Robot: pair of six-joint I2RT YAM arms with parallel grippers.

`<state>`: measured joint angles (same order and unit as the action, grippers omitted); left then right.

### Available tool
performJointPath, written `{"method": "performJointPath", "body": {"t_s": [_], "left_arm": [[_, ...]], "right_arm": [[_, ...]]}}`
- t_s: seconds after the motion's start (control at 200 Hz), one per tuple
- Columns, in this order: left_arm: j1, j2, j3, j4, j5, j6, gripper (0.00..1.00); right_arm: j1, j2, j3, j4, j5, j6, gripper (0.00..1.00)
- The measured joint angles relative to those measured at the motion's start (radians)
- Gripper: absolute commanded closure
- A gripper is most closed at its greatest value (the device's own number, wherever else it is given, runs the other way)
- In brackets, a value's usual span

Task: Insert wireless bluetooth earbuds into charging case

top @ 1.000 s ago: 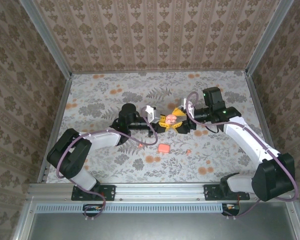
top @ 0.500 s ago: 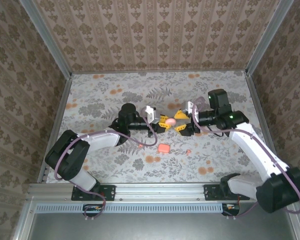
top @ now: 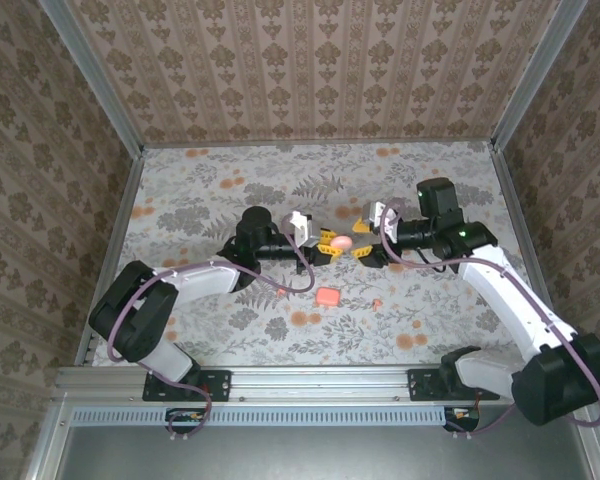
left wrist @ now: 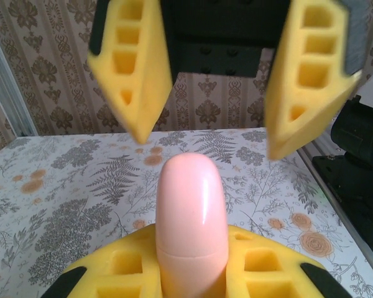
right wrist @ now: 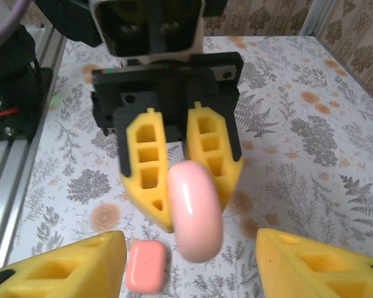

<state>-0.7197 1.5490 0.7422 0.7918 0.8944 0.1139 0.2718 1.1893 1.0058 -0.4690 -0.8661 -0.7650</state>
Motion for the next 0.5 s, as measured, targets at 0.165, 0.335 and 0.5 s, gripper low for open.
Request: {"method": "performJointPath", "body": {"t_s": [0.165,0.335,0.5], "left_arm": [[0.000,-0.005,0.000,0.000,0.000,0.000,0.89],[-0.001,-0.005,0.000,0.000,0.000,0.004,0.89],[-0.003,-0.006,0.000,0.000,0.000,0.008,0.89]], "right_arm": [[0.004,0.048,0.023,-0.025,-0.001,-0.062,0.52],[0.011,0.075,0.035,-0.033,-0.002,-0.097,0.58],[0.019,0.087,0.036,-0.036,-0.002,-0.115,0.71]]}}
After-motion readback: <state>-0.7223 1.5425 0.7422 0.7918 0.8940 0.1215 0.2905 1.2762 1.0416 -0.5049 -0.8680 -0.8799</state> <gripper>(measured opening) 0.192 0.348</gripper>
